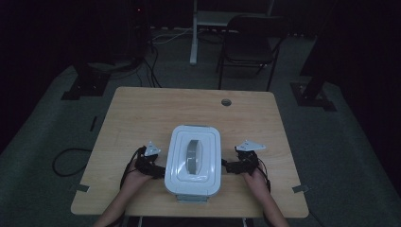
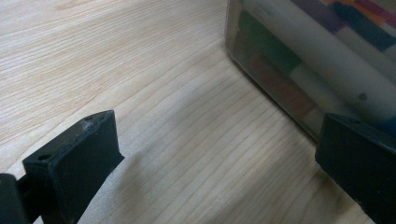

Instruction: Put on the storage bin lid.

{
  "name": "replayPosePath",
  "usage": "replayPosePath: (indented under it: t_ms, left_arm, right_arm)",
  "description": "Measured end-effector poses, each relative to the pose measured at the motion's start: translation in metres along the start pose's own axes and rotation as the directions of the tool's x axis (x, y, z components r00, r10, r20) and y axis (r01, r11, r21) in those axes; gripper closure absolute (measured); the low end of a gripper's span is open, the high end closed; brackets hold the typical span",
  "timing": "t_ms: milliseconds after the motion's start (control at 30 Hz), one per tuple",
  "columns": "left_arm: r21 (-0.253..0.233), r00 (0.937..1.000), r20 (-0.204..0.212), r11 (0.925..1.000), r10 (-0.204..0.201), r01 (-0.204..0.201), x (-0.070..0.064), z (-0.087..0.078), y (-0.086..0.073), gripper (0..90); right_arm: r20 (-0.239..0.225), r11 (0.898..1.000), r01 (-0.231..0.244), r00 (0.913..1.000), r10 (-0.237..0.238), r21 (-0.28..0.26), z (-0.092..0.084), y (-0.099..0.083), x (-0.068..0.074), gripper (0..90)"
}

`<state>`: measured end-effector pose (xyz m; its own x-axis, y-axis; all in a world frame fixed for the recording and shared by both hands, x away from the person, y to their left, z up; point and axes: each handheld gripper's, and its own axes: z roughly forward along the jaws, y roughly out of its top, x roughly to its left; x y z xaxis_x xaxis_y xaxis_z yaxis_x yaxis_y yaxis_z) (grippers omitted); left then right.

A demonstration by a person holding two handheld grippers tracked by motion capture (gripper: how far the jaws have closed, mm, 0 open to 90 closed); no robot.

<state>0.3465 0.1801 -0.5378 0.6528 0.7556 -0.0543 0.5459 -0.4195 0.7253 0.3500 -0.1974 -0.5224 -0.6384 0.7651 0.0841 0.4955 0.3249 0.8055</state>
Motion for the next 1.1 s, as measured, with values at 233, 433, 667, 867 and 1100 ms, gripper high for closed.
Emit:
replayPosePath:
  t_ms: [233, 433, 667, 867, 1100]
  left_arm:
    - [0.027, 0.9995, 0.003, 0.9992, -0.031, 0.031, 0.01, -0.002, -0.005, 0.5]
    - [0.021, 0.9975, -0.021, 0.9975, -0.067, 0.068, 0.023, -0.008, -0.01, 0.5]
    - [0.016, 0.9939, -0.057, 0.9953, -0.095, 0.096, 0.035, -0.018, -0.015, 0.6]
    - [0.005, 0.9898, -0.09, 0.9938, -0.11, 0.111, 0.044, -0.029, -0.022, 0.6]
    - [-0.002, 0.9823, -0.124, 0.99, -0.14, 0.141, 0.056, -0.041, -0.032, 0.5]
  right_arm:
    - [0.008, 1.0, -0.018, 0.9998, 0.018, -0.011, -0.004, -0.002, -0.005, 11.3]
    - [0.036, 0.999, -0.03, 0.9989, 0.03, -0.022, -0.011, -0.003, -0.013, 11.3]
    - [0.078, 0.999, -0.033, 0.9964, 0.033, -0.008, -0.015, -0.009, -0.022, 11.3]
    - [0.101, 0.999, -0.037, 0.9942, 0.037, -0.001, -0.019, -0.012, -0.029, 11.3]
    - [0.129, 0.999, -0.054, 0.9901, 0.054, -0.007, -0.026, -0.017, -0.037, 11.2]
